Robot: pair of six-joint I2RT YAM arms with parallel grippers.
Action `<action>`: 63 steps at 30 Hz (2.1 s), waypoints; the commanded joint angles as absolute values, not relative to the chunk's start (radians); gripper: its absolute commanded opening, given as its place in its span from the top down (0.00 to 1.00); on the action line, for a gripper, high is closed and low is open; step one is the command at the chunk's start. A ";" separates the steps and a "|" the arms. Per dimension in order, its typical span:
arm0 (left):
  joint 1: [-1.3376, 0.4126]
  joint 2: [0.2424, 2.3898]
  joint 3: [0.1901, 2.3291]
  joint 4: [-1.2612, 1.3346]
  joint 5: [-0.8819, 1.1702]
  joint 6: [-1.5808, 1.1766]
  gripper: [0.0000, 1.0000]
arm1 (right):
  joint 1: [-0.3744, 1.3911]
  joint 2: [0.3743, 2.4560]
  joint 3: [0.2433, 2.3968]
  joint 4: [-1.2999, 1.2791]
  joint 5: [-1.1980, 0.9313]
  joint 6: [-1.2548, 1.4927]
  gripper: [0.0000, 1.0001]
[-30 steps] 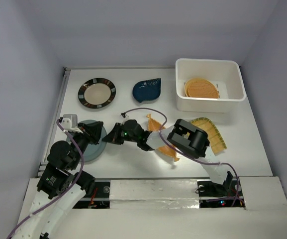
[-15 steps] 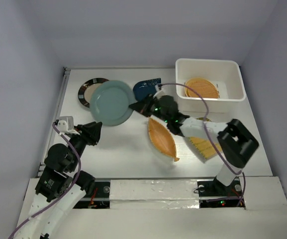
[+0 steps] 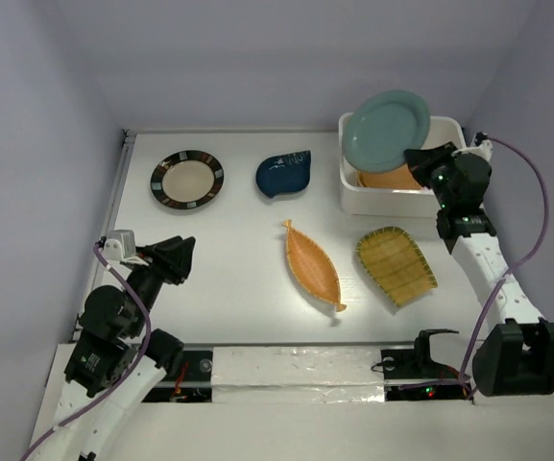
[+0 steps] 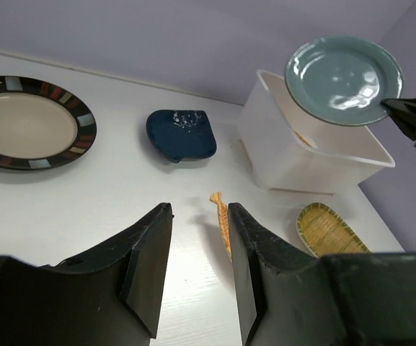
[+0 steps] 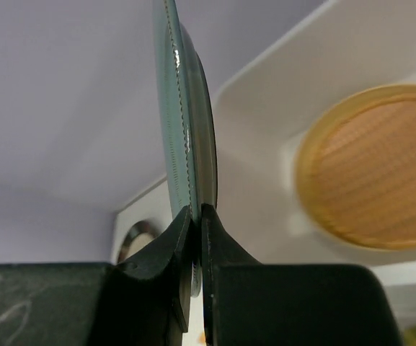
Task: Place the plates into the plastic bin on the countertop
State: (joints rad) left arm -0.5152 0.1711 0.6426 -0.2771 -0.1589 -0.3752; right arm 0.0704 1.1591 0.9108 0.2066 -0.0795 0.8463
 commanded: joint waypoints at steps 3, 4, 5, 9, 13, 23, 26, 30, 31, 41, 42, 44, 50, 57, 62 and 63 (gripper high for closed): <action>-0.529 0.149 0.666 -0.238 -0.160 -0.376 0.65 | -0.046 1.175 1.049 0.069 -0.196 0.721 1.00; -0.529 0.147 0.666 -0.238 -0.158 -0.374 0.65 | -0.075 1.183 1.058 0.058 -0.202 0.712 1.00; -0.529 0.144 0.666 -0.238 -0.160 -0.374 0.65 | -0.087 1.189 1.072 0.055 -0.207 0.701 1.00; -0.538 0.143 0.666 -0.239 -0.160 -0.377 0.65 | -0.130 1.258 1.121 0.025 -0.250 0.678 1.00; -0.538 0.140 0.666 -0.239 -0.160 -0.377 0.65 | -0.149 1.348 1.169 0.008 -0.307 0.666 1.00; -0.538 0.143 0.666 -0.239 -0.160 -0.377 0.65 | -0.176 1.543 1.207 -0.048 -0.331 0.641 1.00; -0.538 0.144 0.666 -0.238 -0.158 -0.377 0.64 | -0.176 1.560 1.212 -0.092 -0.276 0.617 0.96; -0.548 0.159 0.666 -0.241 -0.163 -0.380 0.64 | -0.176 1.577 1.210 -0.144 -0.167 0.575 0.80; -0.548 0.166 0.667 -0.241 -0.164 -0.382 0.64 | -0.176 1.577 1.207 -0.156 -0.143 0.569 0.78; -0.548 0.296 0.680 -0.242 -0.156 -0.397 0.65 | -0.176 1.566 1.235 -0.232 -0.003 0.500 0.35; -0.548 0.308 0.681 -0.244 -0.155 -0.402 0.65 | -0.176 1.549 1.229 -0.226 -0.003 0.502 0.33; -0.548 0.357 0.693 -0.242 -0.149 -0.429 0.65 | -0.176 1.499 1.197 -0.186 -0.012 0.515 0.30; -0.548 0.486 0.690 -0.166 -0.112 -0.529 0.72 | -0.161 1.228 1.066 -0.060 -0.104 0.590 0.33; -0.548 0.601 0.586 0.038 -0.213 -0.738 1.00 | 0.085 0.884 0.812 0.161 -0.172 0.696 1.00; -0.537 0.762 0.541 0.158 -0.325 -0.851 1.00 | 0.313 0.834 0.721 0.233 -0.181 0.695 1.00; -0.520 0.794 0.545 0.169 -0.350 -0.860 1.00 | 0.346 0.838 0.707 0.251 -0.186 0.696 1.00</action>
